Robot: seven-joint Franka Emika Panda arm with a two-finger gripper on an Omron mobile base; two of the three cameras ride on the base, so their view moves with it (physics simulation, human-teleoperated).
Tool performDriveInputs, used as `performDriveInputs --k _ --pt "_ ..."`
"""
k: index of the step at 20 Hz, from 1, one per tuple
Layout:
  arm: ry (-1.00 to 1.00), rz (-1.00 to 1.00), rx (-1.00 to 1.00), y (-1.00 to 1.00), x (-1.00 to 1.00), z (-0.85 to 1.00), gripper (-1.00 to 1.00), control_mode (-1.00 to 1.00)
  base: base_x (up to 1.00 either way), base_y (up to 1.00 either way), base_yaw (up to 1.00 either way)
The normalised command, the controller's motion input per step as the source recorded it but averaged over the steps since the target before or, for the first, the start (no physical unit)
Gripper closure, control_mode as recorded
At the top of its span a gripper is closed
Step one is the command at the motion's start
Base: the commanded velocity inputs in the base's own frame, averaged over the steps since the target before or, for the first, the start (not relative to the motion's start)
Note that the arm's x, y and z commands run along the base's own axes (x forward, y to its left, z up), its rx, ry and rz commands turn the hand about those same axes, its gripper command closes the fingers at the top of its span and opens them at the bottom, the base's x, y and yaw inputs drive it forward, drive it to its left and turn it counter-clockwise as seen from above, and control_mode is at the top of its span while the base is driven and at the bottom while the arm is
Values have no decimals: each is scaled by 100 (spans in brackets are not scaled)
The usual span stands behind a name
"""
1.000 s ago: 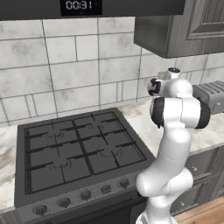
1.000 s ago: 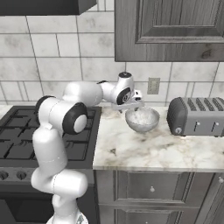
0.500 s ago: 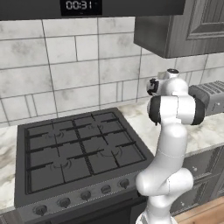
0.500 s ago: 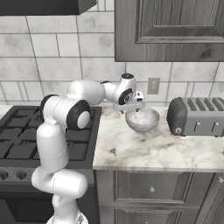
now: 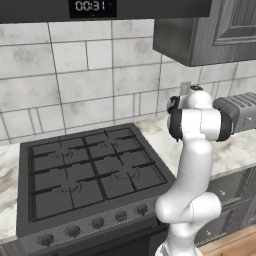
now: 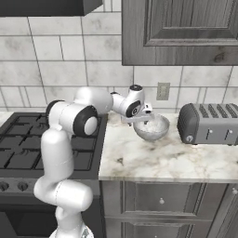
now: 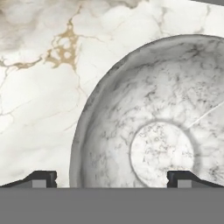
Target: Pick the cup and bowl from the counter and place them on the counter next to the sink.
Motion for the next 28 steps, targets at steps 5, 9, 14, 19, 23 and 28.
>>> performDriveInputs --k 5,9,14,19,23,28 --pt "0 0 0 0 0 -30 -100 -100 0 0 0" --pt "0 0 0 0 0 -28 -100 -100 0 0 0" --pt "0 0 0 0 2 -26 -100 -100 0 0 0" --pt "0 0 0 -1 0 0 -100 -100 0 0 0" --pt "0 0 0 0 0 0 100 -100 0 0 0" --pt "0 0 0 0 0 0 100 -100 0 0 0"
